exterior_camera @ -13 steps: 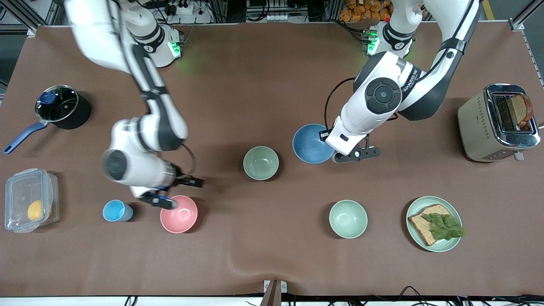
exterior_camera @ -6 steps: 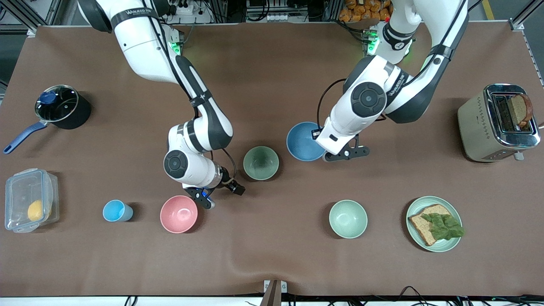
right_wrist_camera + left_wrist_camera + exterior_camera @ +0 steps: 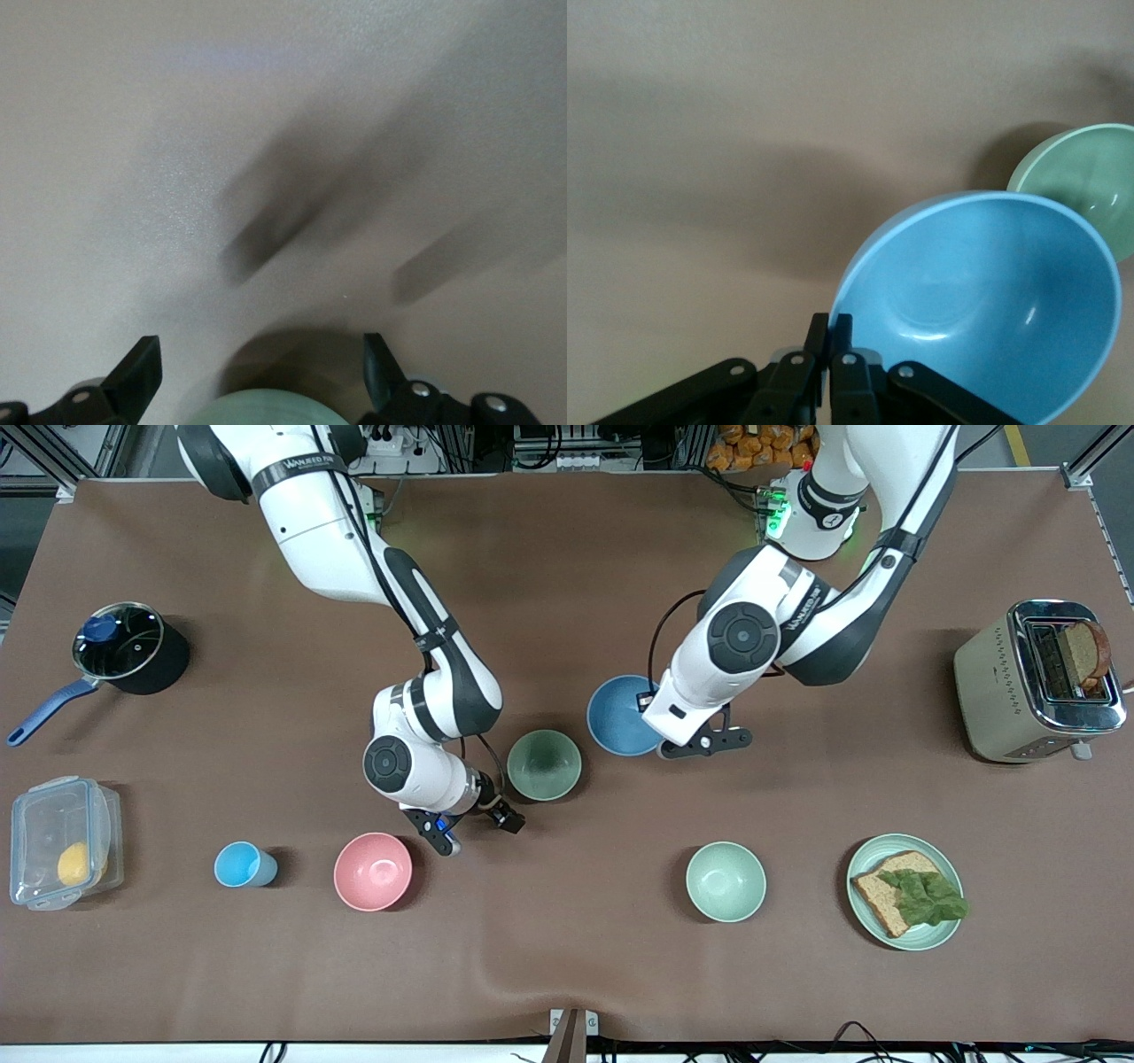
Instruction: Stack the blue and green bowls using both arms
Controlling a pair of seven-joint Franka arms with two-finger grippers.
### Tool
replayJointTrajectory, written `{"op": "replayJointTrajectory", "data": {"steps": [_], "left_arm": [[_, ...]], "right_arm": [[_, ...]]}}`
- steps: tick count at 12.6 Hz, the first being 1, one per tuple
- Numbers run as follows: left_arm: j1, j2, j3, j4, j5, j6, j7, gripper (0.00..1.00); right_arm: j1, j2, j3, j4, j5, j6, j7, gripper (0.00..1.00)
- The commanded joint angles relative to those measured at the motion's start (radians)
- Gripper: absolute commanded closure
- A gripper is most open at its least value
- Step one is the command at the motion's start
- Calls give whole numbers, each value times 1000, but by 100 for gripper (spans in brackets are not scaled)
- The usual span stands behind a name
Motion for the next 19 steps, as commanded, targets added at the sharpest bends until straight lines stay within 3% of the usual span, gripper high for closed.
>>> {"op": "replayJointTrajectory", "data": {"steps": [1,7,19], "left_arm": [[-33,42,4,41,8,1,-64,100],[-134,167,10,169,6,9,-242,100],[-163,276,12,177,5,258,-289,100]], "right_arm": [[1,21,-4,30,35,3,16,0],[29,39,-4,24,35,25,16,0],[30,39,-7,2,21,20,5,0]]}}
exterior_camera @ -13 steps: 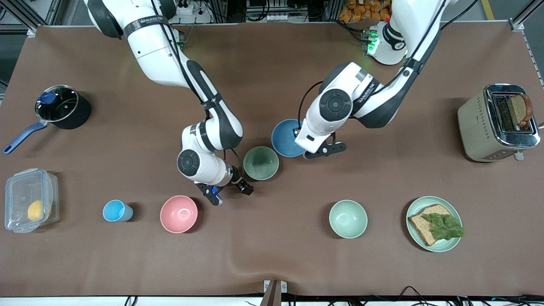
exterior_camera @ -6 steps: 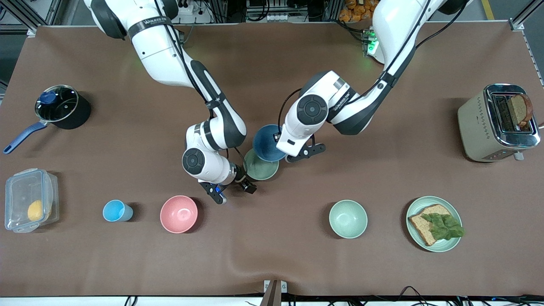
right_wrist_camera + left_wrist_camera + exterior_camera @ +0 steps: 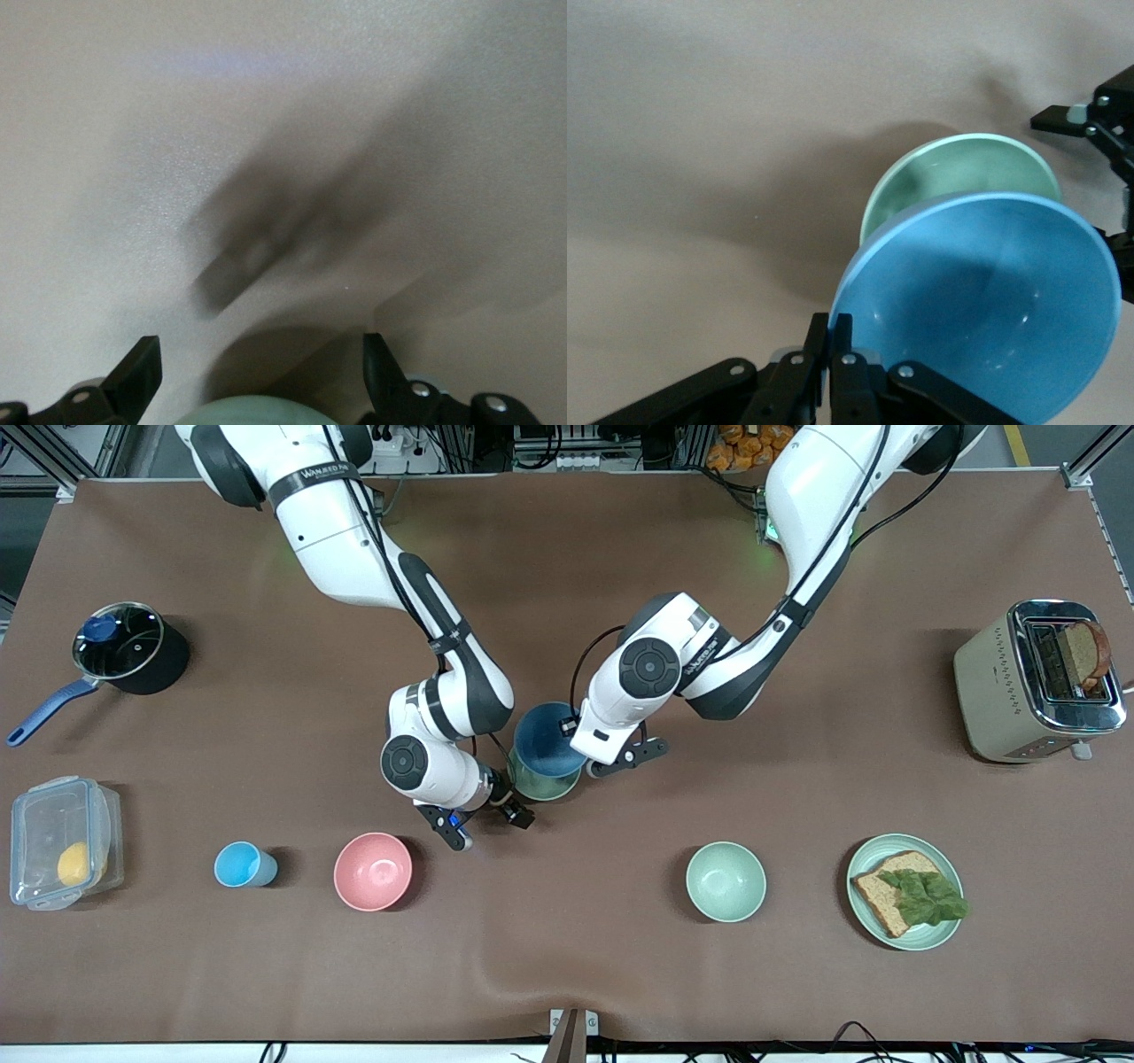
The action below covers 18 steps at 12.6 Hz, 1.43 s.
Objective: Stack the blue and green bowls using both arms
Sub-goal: 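Lower the blue bowl into the green bowl with the left gripper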
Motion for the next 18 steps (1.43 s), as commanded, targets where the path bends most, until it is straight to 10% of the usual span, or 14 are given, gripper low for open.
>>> {"op": "replayJointTrajectory", "data": {"steps": [1,18], "left_arm": [[-17,26,8,27,5,36,-13,100],[-69,99,76,43,19,113,-4,100]], "right_arm": [[6,5,-10,-2,7,1,0,0],[-43,1,-7,3,30,-20,2,0]]}}
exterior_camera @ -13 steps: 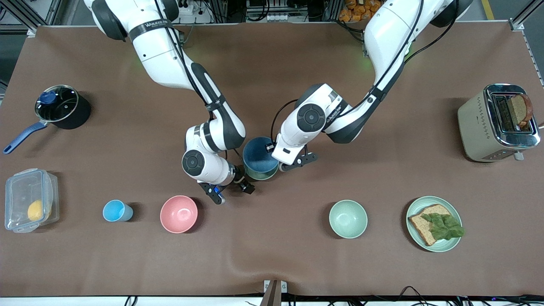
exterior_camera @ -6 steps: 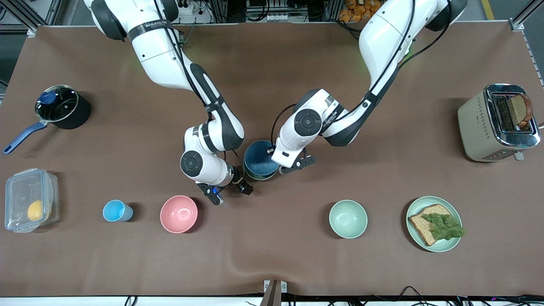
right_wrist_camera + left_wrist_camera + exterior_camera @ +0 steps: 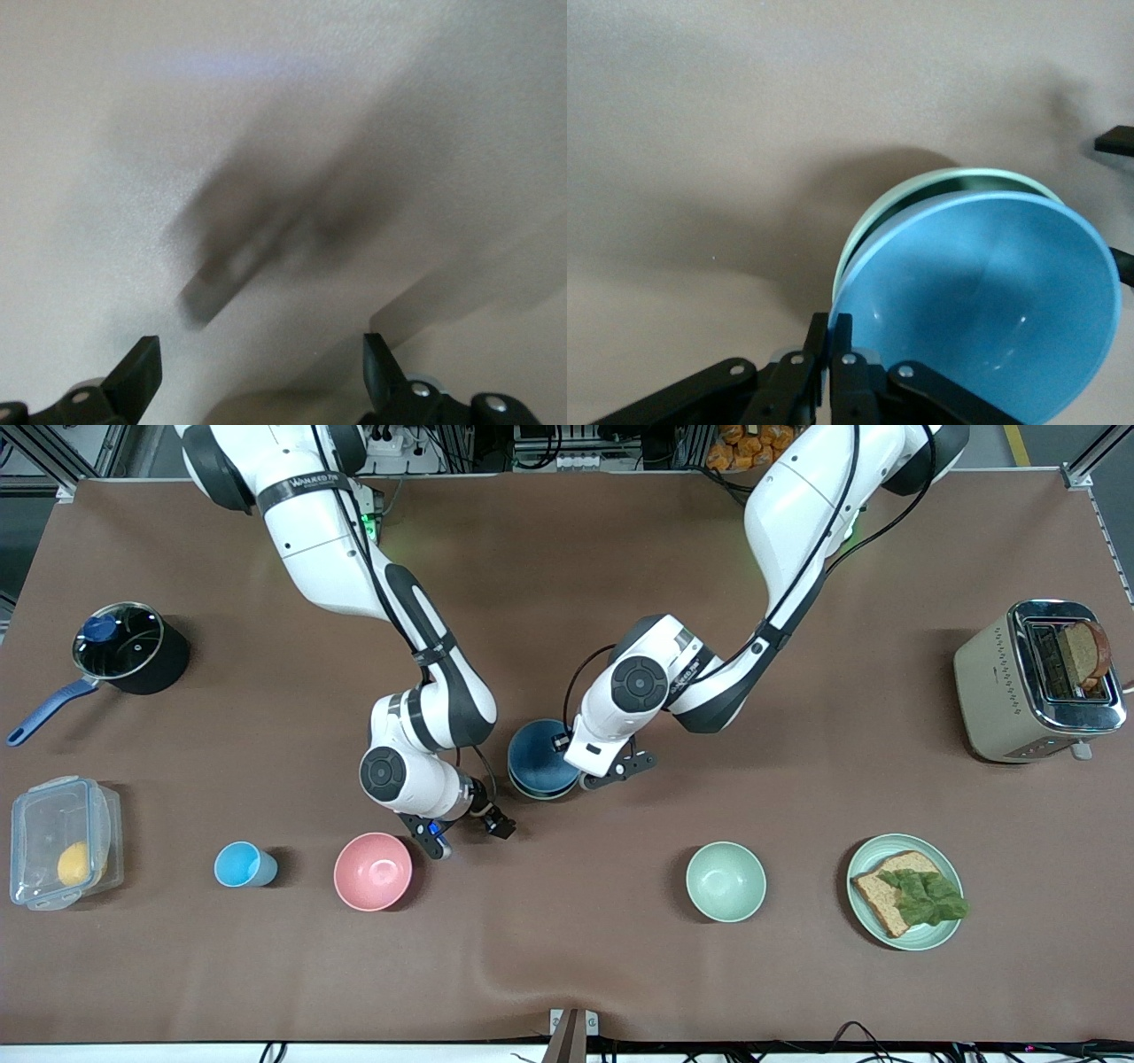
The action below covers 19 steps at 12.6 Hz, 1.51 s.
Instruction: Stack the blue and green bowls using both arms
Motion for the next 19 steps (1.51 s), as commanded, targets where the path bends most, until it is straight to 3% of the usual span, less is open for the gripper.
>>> {"op": "replayJointTrajectory", "data": {"steps": [1,5,6,7,8,11,13,15,19], "left_arm": [[-15,21,17,26,18,17,-4,100],[-21,32,17,26,18,37,-8,100],[-21,30,17,26,18,37,-11,91],[-21,29,17,26,18,37,-14,41],[-15,23,17,26,16,37,-19,0],[-6,-41,17,23,22,33,-19,0],[25,-135,23,11,29,-8,-21,0],[95,-247,23,11,47,-109,-11,0],[250,-468,23,11,62,-401,21,0]], "right_arm": [[-7,-3,9,9,45,-9,4,0],[-4,-3,9,9,73,-8,2,0],[-2,-3,9,9,73,-8,4,0],[7,-3,9,10,73,-6,7,0],[7,-3,9,9,73,-5,7,0],[-8,-8,8,10,71,-11,-5,0],[-16,-23,6,12,62,-21,-10,0],[-30,-43,5,12,60,-40,-40,0],[-100,-184,-53,13,54,-309,-246,0]]}}
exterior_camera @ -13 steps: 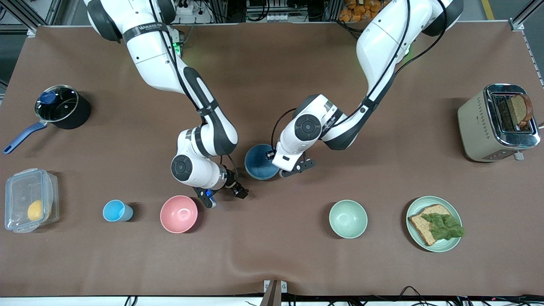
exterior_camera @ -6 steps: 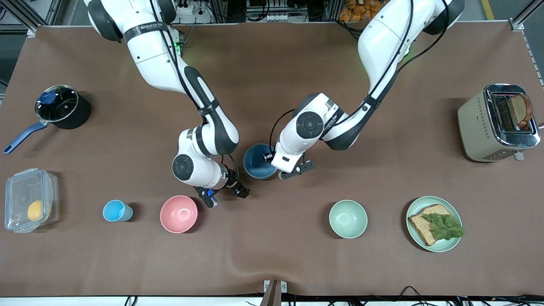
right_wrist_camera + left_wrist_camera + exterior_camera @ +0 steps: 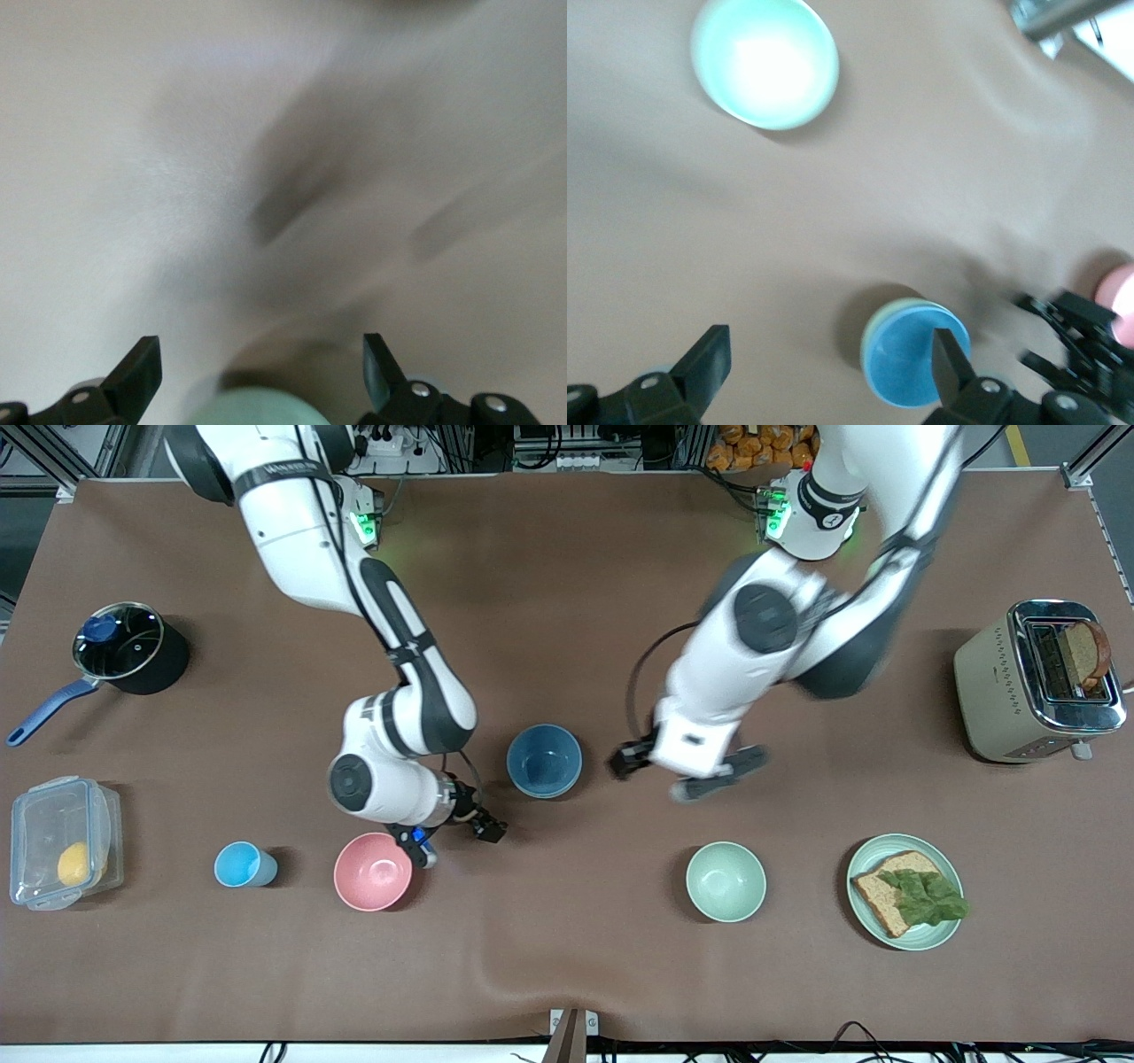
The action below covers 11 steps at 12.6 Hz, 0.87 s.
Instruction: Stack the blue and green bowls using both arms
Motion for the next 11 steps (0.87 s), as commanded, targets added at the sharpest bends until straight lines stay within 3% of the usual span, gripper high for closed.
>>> {"op": "replayJointTrajectory", "data": {"steps": [1,4,8,11], "left_arm": [[93,-162,-5,-49,49,-179,86,0],[201,-270,-9,-49,52,-325,332,0],[331,-359,-14,-46,35,-431,557,0],[408,-396,-17,-41,-29,-456,670,0]], "right_arm": [[-59,-155,-52,-29,5,-189,-174,0],[-65,-284,-178,-40,-81,-356,-403,0],[-287,-596,-102,-182,-370,-490,-723,0],[-387,-796,-73,-270,-503,-551,-882,0]]}}
